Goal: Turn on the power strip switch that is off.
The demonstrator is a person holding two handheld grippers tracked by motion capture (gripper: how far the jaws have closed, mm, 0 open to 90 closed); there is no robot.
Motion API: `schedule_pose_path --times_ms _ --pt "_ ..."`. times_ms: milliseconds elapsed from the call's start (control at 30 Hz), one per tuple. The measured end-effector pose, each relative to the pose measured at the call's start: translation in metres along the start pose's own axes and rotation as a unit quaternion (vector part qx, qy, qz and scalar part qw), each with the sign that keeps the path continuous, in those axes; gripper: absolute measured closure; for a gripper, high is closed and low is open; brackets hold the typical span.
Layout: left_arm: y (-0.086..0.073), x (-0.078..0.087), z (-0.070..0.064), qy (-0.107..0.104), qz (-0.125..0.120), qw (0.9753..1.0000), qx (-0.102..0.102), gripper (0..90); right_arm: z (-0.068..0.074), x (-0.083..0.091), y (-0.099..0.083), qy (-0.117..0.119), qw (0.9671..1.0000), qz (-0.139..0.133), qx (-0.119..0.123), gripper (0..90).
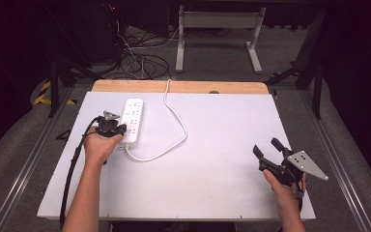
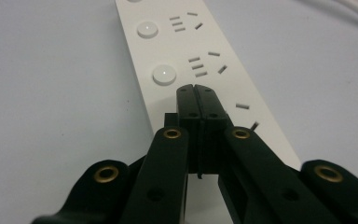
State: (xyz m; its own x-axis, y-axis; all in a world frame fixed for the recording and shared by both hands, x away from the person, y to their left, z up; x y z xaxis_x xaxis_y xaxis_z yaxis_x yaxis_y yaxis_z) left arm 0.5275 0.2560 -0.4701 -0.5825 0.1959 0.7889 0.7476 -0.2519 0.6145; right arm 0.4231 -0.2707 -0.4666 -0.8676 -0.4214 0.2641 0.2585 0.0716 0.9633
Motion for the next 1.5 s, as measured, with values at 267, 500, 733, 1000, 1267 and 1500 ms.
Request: schedule_pose_path --times_ms 267,500,733,1000,1267,1500 --pt "-0.014 0.008 0.002 0.008 -0.055 0.9984 0.011 90.0 -0.002 0.001 0.000 -0.001 1.0000 -0.003 -0.005 25.5" --pt "-0.024 0.031 0.007 0.006 -0.106 0.9943 0.012 90.0 0.000 0.000 0.000 -0.003 1.0000 -0.003 -0.003 25.5" --pt "-0.035 0.045 0.010 0.016 -0.158 0.9873 0.013 90.0 0.001 -0.001 -0.001 -0.003 1.0000 0.002 0.000 25.6" --pt "-0.055 0.074 0.004 0.032 -0.225 0.9734 0.028 90.0 0.001 -0.002 -0.002 -0.004 1.0000 0.007 0.004 25.6" --pt "-0.090 0.090 0.004 0.026 -0.275 0.9595 0.058 90.0 0.003 -0.002 0.001 -0.002 1.0000 0.002 0.006 25.7" --pt "-0.101 0.104 -0.005 0.051 -0.306 0.9500 0.039 90.0 0.003 -0.004 0.001 0.000 1.0000 0.003 0.008 25.7"
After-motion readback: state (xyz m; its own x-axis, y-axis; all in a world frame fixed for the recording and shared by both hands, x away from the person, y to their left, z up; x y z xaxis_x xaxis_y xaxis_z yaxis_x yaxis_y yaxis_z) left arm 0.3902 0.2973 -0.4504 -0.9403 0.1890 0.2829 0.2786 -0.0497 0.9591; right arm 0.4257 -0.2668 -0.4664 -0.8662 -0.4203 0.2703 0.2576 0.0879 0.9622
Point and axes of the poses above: each handheld gripper's, and its own axes: x roughly backward along the jaws, y roughly out of its top, z roughly to its left, the point moved 1 cm from there along -x, roughly forward along the jaws, and after that the axes turned 11 degrees about z, right-handed, at the moved point
